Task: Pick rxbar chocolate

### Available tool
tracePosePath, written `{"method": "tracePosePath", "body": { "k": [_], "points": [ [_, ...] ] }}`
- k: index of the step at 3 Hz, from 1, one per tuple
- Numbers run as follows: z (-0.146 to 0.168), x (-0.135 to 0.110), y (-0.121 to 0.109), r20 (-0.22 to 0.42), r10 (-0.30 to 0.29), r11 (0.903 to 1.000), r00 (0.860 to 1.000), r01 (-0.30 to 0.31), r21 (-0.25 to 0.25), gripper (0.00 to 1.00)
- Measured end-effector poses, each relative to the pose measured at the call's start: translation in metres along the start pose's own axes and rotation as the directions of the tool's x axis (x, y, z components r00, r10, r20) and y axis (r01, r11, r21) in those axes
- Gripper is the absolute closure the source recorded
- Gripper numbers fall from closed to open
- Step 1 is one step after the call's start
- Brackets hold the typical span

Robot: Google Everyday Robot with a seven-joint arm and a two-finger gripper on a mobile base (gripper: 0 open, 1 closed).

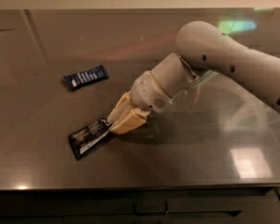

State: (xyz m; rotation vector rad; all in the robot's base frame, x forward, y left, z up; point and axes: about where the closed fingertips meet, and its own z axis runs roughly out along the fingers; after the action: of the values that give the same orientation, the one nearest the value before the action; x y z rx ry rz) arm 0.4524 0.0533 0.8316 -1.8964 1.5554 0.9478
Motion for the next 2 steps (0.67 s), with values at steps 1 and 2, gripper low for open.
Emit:
{"method": "tracePosePath", "body": {
  "k": [1,2],
  "points": [
    [-0.0057,-0.0046,0.0024,0.014,-0.004,1.0,1.0,0.004,0.0,1.0],
    [-0.0138,-0.0113,0.0035,0.022,0.005,0.9999,1.0,-0.005,0.011,1.0]
  ]
}}
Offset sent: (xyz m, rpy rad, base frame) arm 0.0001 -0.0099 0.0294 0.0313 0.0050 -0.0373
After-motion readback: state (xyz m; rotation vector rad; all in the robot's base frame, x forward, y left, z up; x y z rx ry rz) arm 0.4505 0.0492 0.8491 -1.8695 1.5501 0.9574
